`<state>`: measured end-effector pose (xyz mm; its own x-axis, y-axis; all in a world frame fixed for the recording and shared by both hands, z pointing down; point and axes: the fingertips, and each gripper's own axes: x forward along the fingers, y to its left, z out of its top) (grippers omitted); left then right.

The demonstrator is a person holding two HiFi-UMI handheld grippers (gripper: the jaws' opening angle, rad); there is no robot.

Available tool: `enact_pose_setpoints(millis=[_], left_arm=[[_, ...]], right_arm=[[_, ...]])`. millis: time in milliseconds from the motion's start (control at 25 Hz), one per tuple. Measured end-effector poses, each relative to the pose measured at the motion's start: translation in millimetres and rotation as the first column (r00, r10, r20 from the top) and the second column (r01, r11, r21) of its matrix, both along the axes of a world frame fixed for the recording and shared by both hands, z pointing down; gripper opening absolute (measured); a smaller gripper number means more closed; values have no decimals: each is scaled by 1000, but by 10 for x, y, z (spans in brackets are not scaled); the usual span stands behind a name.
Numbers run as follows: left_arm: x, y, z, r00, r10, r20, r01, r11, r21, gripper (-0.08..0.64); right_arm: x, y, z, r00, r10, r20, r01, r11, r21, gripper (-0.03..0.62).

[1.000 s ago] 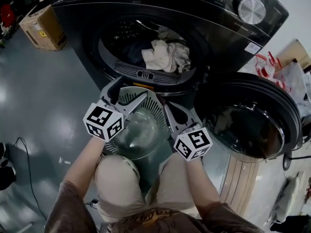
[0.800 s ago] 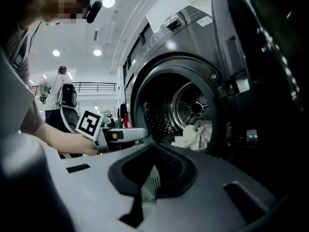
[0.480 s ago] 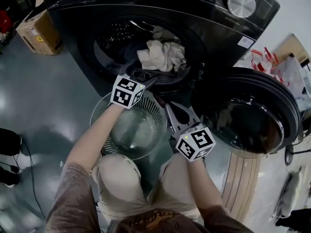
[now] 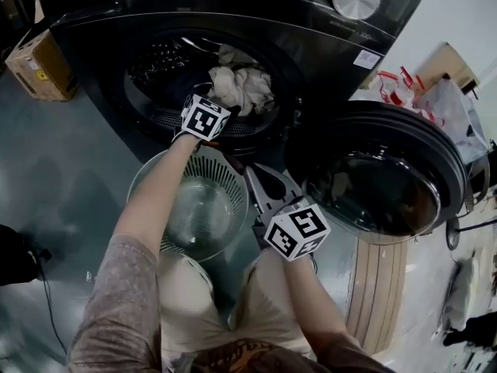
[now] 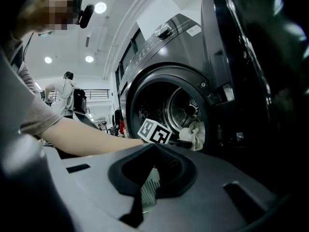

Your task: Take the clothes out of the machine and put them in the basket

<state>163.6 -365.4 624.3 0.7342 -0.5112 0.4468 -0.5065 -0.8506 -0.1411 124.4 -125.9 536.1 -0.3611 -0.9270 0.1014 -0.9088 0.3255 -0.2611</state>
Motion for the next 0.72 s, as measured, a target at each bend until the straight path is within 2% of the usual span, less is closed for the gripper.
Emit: enact_pose_setpoints(millis=[120, 200, 360, 560, 720], left_arm=[[38, -40, 144, 998, 11, 60, -8, 999, -38, 423], [49, -70, 187, 994, 12, 105, -8, 999, -41, 388], [42, -110, 123, 991, 25, 133, -28, 999, 16, 213], [-48, 3, 54, 997, 18, 79, -15, 999, -44, 20], [-95, 188, -96, 999, 39, 15, -38, 997, -68, 16]], right_arm=[[-9, 12, -3, 1000, -2, -9, 2, 1000, -1, -3], [11, 3, -16, 1000, 2, 2, -2, 1000, 0, -3], [12, -9, -20, 1000, 1, 13, -1, 1000, 1, -3], [24, 4, -6, 1000, -1, 16, 1, 1000, -3, -3], [60, 14, -20, 1000, -3, 19, 3, 1000, 0, -3]])
